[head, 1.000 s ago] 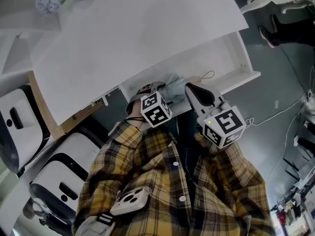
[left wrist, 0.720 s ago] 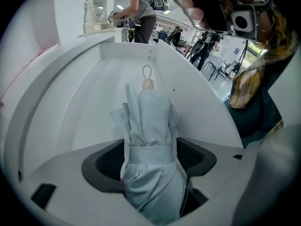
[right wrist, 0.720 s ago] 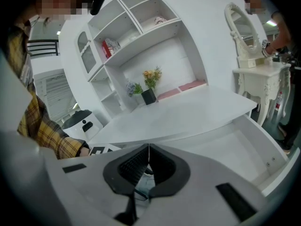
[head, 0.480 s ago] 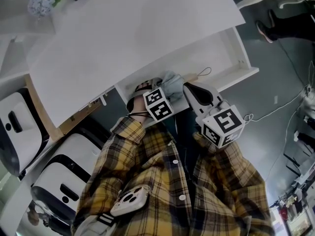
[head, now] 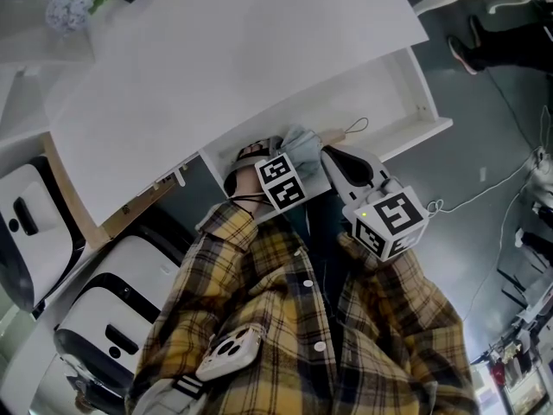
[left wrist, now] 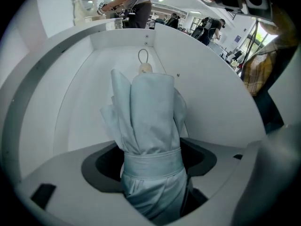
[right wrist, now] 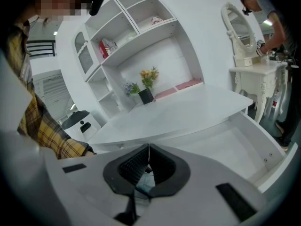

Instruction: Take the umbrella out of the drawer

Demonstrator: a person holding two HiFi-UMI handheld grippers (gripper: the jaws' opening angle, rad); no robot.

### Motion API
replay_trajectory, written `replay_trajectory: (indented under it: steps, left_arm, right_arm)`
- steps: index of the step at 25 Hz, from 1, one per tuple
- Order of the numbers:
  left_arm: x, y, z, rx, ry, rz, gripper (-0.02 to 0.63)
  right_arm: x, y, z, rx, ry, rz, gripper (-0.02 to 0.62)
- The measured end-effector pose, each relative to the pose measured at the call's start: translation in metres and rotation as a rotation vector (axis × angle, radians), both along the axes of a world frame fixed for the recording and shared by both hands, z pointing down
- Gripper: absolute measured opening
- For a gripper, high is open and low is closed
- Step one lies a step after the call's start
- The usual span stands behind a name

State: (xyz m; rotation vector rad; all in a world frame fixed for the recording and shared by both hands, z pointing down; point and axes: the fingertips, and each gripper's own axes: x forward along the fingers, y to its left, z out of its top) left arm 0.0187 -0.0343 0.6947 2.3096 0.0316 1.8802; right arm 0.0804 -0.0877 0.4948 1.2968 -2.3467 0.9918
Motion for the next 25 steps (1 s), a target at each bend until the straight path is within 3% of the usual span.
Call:
replay_trajectory:
  steps: [25]
  left_arm:
    - [-0.0014,0.0034,-0.0090,0.046,0.056,0.018,0.316]
  right_arm:
    - [-0.0048,0.0081,-0.0053,0.006,0.013,-0.015,0.018]
